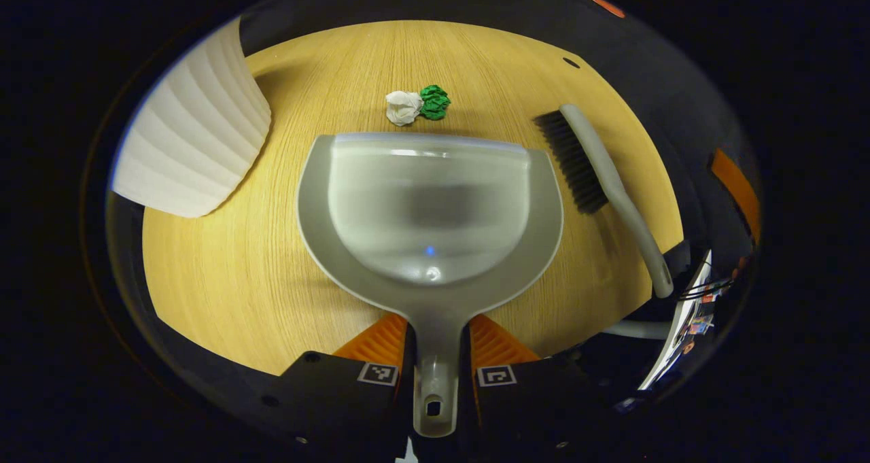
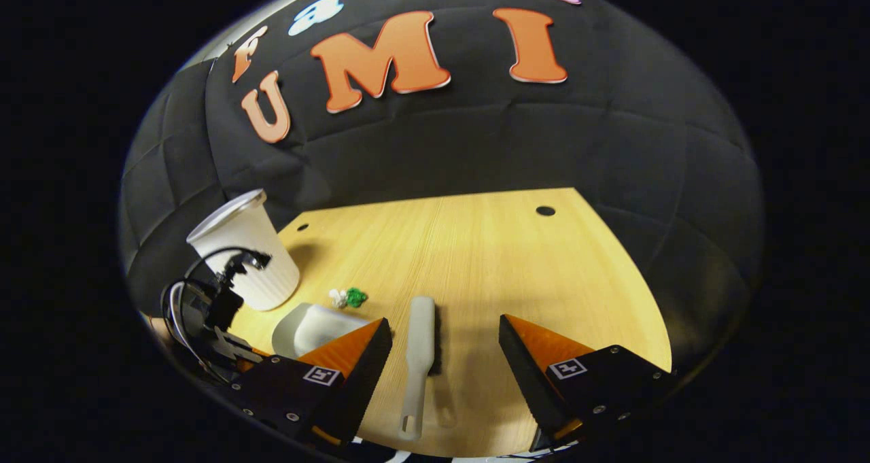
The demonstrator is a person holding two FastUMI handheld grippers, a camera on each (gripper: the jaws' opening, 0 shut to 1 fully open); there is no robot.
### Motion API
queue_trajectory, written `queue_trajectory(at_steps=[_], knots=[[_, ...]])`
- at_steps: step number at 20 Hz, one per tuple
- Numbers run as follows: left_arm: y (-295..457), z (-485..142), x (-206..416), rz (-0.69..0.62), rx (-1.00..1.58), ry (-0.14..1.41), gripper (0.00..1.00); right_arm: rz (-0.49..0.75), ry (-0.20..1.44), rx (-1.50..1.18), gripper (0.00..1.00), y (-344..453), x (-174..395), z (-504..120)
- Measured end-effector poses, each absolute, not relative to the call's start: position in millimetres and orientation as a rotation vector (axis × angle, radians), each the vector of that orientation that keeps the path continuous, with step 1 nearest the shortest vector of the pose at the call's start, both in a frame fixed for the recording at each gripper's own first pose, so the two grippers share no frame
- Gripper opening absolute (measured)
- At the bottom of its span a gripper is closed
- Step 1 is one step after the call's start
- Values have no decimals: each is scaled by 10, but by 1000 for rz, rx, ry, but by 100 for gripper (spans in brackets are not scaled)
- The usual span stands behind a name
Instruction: Pick up the small broom and dustpan from the desktop, sweep the trash into the dustpan with the broom, and then empty the trash into the garbage bin.
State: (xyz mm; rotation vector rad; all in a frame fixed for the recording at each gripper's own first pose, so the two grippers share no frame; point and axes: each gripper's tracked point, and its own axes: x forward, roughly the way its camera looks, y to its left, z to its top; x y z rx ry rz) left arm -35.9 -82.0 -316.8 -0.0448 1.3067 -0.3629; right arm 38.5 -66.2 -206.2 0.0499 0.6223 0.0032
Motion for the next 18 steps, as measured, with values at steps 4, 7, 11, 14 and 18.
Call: queue_trajectory(at_steps=[4,7,11,14,18], knots=[[-704,-3102,-312,-372,-71,1265,28,60,867,17,96,-541,232,-2601],[-570,-2963,-386,-380,-46,1245,28,80,1000,-15,96,-464,165,-2920],[-418,-2988,-425,-388,-52,1243,28,84,1125,-59,95,-460,67,-3216],[-367,-3040,-419,-376,-67,1244,28,99,1196,-66,83,-388,6,-3306],[-313,-2996,-405,-398,-74,1235,28,78,1275,-76,61,-342,-66,-3454]])
